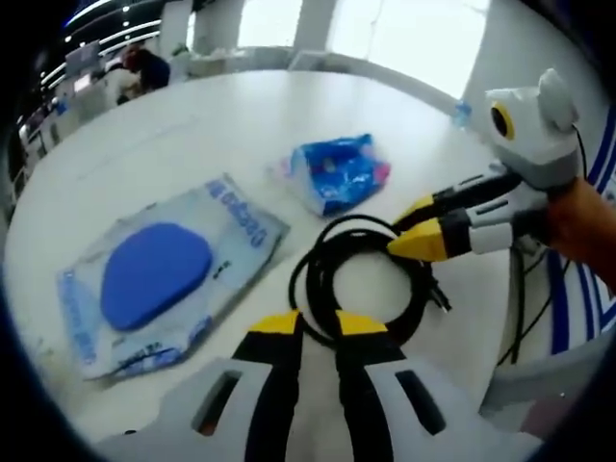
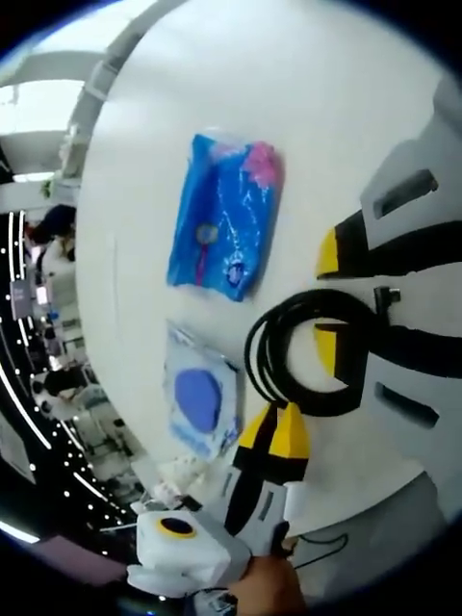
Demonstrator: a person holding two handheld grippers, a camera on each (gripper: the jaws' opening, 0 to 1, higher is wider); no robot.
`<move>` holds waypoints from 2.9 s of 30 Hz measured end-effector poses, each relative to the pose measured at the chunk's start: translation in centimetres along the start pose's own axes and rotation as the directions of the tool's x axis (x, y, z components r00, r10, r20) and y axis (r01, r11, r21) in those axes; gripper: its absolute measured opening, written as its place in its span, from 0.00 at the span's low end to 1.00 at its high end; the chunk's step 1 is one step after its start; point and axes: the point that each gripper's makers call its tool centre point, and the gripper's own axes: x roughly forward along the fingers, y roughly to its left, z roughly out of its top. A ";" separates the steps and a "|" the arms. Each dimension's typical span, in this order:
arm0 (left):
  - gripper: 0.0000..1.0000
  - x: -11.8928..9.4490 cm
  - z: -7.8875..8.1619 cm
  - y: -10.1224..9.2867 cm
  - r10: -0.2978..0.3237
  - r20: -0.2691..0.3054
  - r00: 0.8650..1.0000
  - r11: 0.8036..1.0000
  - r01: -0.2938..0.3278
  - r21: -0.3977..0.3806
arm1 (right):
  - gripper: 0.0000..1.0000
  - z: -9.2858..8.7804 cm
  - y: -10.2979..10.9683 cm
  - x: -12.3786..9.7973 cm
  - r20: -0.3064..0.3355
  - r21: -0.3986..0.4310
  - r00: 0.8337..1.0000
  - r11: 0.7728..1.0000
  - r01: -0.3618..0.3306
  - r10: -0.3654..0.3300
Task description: Arrange the tabletop items into an orderly group along one side of the table until the central work area is clear of visible clutter.
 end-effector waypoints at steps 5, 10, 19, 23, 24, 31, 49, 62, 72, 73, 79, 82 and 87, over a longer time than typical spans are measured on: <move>0.19 -0.2 -0.2 0.2 -0.001 0.004 1.000 1.000 0.001 -0.007 | 0.27 0.5 -0.1 -0.4 0.026 -0.008 1.000 1.000 0.012 -0.012; 0.34 -0.5 0.2 -0.1 -0.011 0.026 1.000 1.000 0.011 0.007 | 0.38 1.2 0.1 -0.6 0.045 -0.044 0.999 0.999 0.013 -0.011; 0.47 -1.5 0.9 0.2 -0.015 0.068 0.998 1.000 0.013 0.020 | 0.50 1.8 0.6 -1.2 0.072 -0.057 0.997 0.998 0.011 -0.007; 0.52 -2.0 1.1 0.4 -0.012 0.086 0.996 1.000 0.011 0.022 | 0.53 2.2 0.8 -1.7 0.086 -0.058 0.996 0.998 0.018 -0.013; 0.53 -2.2 1.1 0.3 -0.013 0.090 0.996 1.000 0.011 0.022 | 0.54 2.4 0.9 -1.8 0.092 -0.059 0.996 0.998 0.019 -0.014; 0.64 -2.9 1.4 -0.2 -0.031 0.118 0.993 0.999 0.027 0.030 | 0.73 2.8 1.5 -2.5 0.119 -0.047 0.992 0.998 0.037 -0.031; 0.86 -6.7 1.6 0.7 -0.018 0.231 0.973 1.000 0.017 0.008 | 0.99 3.2 3.1 -5.1 0.204 0.015 0.975 0.996 0.086 -0.087; 0.85 -13.6 0.7 3.5 0.055 0.321 0.945 0.998 -0.053 -0.015 | 0.99 4.4 6.3 -6.9 0.266 -0.006 0.961 0.997 0.080 -0.076; 0.83 -18.5 -1.2 6.4 0.127 0.378 0.917 0.992 -0.113 -0.059 | 0.99 4.7 8.4 -7.4 0.283 -0.025 0.957 0.997 0.077 -0.066; 0.83 -18.9 -1.3 6.6 0.134 0.382 0.914 0.991 -0.118 -0.065 | 0.99 4.8 8.5 -7.4 0.285 -0.028 0.956 0.997 0.076 -0.065; 0.82 -22.6 -2.6 8.2 0.184 0.420 0.889 0.982 -0.152 -0.109 | 0.99 5.1 9.8 -8.2 0.303 -0.041 0.951 0.997 0.072 -0.056; 0.81 -24.4 -3.3 8.7 0.213 0.440 0.872 0.977 -0.175 -0.124 | 0.99 5.4 10.5 -8.8 0.319 -0.045 0.946 0.997 0.069 -0.052; 0.80 -26.9 -4.8 9.5 0.265 0.449 0.853 0.963 -0.215 -0.161 | 0.99 5.6 11.8 -9.5 0.337 -0.066 0.940 0.995 0.070 -0.044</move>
